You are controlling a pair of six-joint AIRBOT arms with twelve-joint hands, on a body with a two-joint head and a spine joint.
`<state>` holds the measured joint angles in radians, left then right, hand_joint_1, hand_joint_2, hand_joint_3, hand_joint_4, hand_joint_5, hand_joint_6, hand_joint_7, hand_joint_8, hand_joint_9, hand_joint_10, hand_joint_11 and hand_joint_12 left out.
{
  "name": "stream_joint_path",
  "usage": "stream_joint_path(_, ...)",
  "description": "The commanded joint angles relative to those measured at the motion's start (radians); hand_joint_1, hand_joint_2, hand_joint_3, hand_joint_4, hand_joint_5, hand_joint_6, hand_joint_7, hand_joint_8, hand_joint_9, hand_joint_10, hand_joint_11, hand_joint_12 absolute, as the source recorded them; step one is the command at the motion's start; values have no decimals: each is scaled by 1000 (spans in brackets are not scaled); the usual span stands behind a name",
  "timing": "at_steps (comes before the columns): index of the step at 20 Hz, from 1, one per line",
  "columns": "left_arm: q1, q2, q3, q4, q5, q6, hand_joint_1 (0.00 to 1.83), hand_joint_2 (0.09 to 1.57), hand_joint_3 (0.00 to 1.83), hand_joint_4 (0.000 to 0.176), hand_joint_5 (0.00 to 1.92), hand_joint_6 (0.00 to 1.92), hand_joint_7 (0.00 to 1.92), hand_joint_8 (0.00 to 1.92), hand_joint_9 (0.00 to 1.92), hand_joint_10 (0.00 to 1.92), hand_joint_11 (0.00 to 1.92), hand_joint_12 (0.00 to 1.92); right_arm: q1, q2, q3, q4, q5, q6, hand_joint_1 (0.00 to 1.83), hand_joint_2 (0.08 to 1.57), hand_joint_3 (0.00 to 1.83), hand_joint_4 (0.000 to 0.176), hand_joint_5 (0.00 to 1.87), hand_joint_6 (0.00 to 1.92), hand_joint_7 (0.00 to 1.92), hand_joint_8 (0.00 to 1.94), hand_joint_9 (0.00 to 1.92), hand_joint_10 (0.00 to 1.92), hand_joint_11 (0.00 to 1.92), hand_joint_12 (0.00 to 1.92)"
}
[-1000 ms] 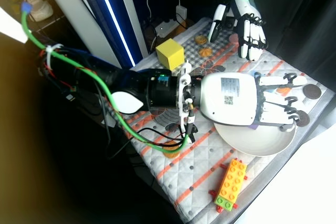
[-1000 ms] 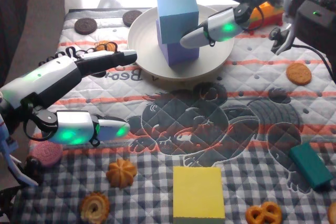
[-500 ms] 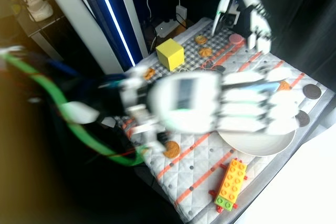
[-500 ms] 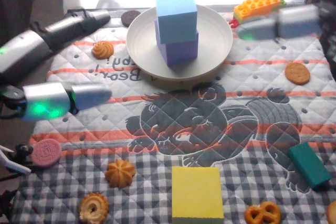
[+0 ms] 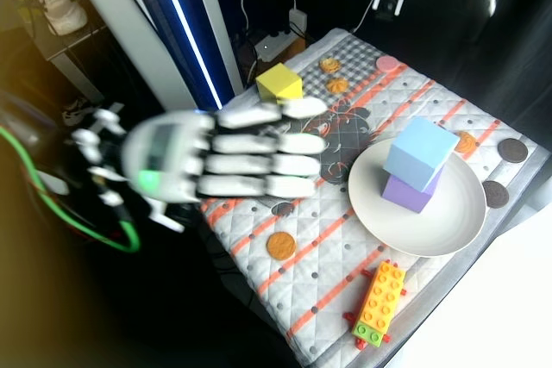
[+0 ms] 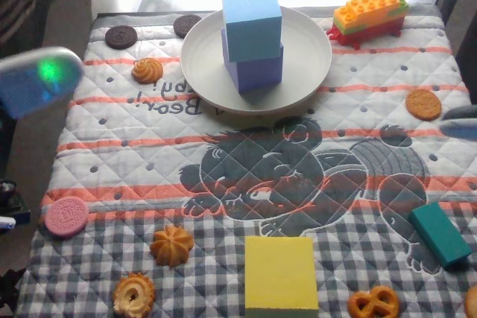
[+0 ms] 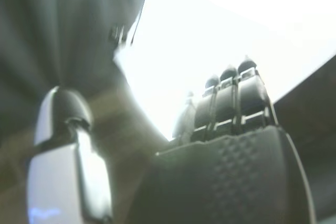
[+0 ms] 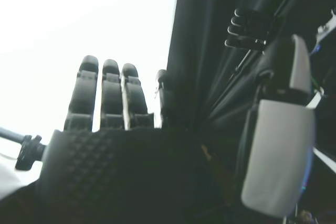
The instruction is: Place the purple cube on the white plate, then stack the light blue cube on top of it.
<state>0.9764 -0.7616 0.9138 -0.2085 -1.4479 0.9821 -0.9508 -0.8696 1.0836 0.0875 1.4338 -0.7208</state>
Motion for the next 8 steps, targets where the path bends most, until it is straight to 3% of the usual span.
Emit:
stream_joint_path(1,6,9,2,-18,-196,-32,435,955,8,129,0,0,0,0,0,0,0,0,-9,7,-4,43,208,0,648,913,27,176,0,0,0,0,4,1,18,8)
stream_joint_path(2,23,8,2,-21,-231,-57,435,955,8,129,0,0,0,0,0,0,0,0,-38,9,-12,54,260,1,648,913,27,176,0,0,0,0,4,1,18,8)
stream_joint_path(3,34,9,2,-21,-252,-82,382,948,6,84,0,0,0,0,0,0,0,0,-53,11,-17,59,302,4,693,1046,13,176,41,4,43,3,0,0,0,0)
stream_joint_path(4,46,9,5,-20,-282,-115,382,948,6,84,0,0,0,0,0,0,0,0,-58,14,-20,59,328,7,693,1046,13,176,41,4,43,3,0,0,0,0)
stream_joint_path(5,48,7,8,-21,-283,-136,141,1216,8,87,243,23,0,0,0,0,0,0,-56,15,-22,59,328,7,565,1125,11,83,164,12,96,6,60,8,1,0)
stream_joint_path(6,45,-14,31,-19,-282,-155,141,1216,8,87,243,23,0,0,0,0,0,0,-52,15,-26,55,329,8,565,1125,11,83,164,12,96,6,60,8,1,0)
stream_joint_path(7,41,-22,41,-19,-283,-175,162,1177,0,168,65,0,0,0,0,0,0,0,-48,15,-26,44,329,9,274,1158,4,147,196,3,19,0,15,0,0,0)
stream_joint_path(8,41,-22,41,-19,-283,-175,222,1164,0,140,22,0,0,0,31,10,0,0,-48,15,-26,44,329,9,103,1225,8,119,266,9,3,0,2,0,0,0)
